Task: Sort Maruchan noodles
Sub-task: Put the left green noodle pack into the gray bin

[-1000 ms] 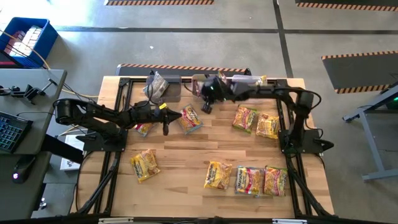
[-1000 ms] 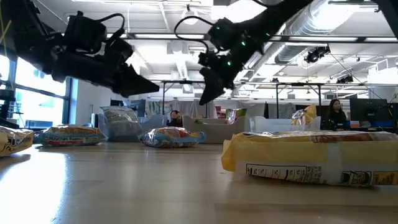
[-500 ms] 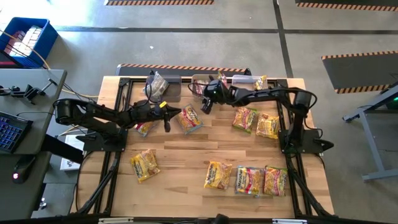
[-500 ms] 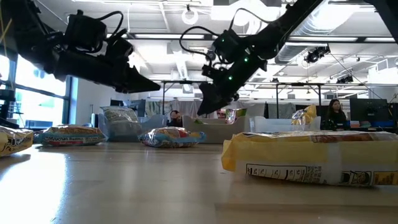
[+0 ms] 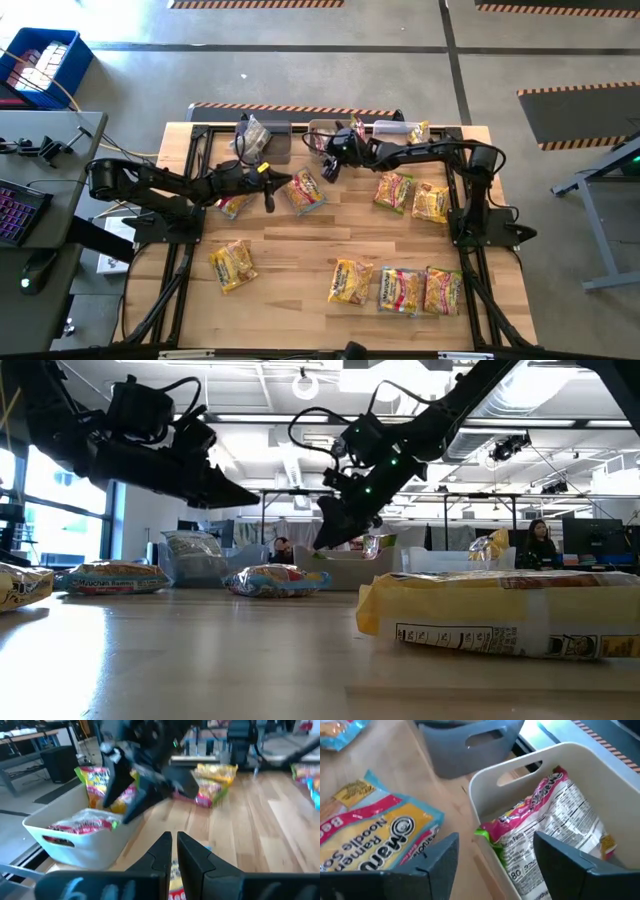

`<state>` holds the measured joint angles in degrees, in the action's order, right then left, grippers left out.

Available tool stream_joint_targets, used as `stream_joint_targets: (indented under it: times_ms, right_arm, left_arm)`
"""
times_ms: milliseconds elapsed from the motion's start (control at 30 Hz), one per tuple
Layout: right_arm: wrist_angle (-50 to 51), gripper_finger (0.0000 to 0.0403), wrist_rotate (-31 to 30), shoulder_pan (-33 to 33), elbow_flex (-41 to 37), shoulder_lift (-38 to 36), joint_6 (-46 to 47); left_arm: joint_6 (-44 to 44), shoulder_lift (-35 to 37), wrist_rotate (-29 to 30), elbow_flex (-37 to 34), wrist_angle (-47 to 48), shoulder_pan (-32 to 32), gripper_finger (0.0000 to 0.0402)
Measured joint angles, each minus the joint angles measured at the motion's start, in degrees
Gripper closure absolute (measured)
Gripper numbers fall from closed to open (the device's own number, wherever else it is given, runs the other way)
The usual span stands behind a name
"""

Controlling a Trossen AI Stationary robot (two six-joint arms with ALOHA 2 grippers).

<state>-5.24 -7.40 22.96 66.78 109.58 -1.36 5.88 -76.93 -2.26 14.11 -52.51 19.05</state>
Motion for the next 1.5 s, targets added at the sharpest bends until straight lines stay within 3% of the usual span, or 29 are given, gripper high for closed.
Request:
stream_joint_targets:
  times_ms: [233,433,567,900,1200,1500]
  right_arm:
    - [2.57,0.0166,-0.51,-0.92,2.83,0.02,2.64]
    - [13.5,0.0166,-2.71,-3.57,11.55,-0.04,-0.37]
    - [18.46,0.0166,-2.92,-2.09,12.78,-0.04,-2.17]
    - [14.9,0.0166,1.42,0.01,10.19,2.59,-2.65]
    - [13.62,0.0167,-3.69,-0.2,10.14,5.07,-4.68]
    - [12.07,0.0182,0.73,0.79,10.14,5.91,-4.88]
  left_arm:
    - [1.81,-0.02,-0.13,0.0,-0.14,-0.02,0.0383]
    - [2.99,-0.02,-0.13,0.0,-0.74,0.0,0.0383]
    - [3.4,-0.02,-0.13,0.0,-0.85,-0.02,0.0383]
    - [3.4,-0.02,-0.13,0.0,-0.9,-0.01,0.0383]
    - [3.97,-0.02,-0.11,0.0,-0.9,-0.02,0.0383]
    - [4.3,-0.02,-0.11,0.0,-0.9,-0.02,0.0383]
